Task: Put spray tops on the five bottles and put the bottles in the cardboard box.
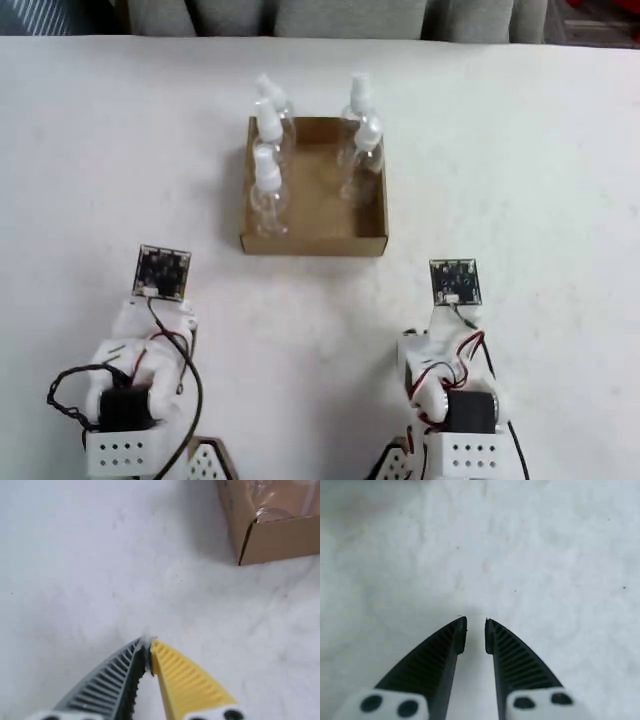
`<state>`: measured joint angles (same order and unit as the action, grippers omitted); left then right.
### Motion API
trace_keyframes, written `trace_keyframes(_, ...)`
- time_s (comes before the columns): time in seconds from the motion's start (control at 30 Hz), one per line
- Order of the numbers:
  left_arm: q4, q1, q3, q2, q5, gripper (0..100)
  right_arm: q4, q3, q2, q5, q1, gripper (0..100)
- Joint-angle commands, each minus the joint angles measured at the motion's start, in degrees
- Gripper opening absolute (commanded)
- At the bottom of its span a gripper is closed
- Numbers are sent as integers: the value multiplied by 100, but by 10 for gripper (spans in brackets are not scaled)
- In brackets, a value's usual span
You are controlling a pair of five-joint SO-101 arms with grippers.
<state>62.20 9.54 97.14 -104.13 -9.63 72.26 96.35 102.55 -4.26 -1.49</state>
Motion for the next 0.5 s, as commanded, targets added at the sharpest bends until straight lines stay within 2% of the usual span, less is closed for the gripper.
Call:
trace_keyframes(0.0,44,-40,-18,-48,-70,24,40,53,48,-44,66,31)
trace_keyframes(0.47,-202,-242,-18,-48,-70,24,40,53,48,-44,75,31)
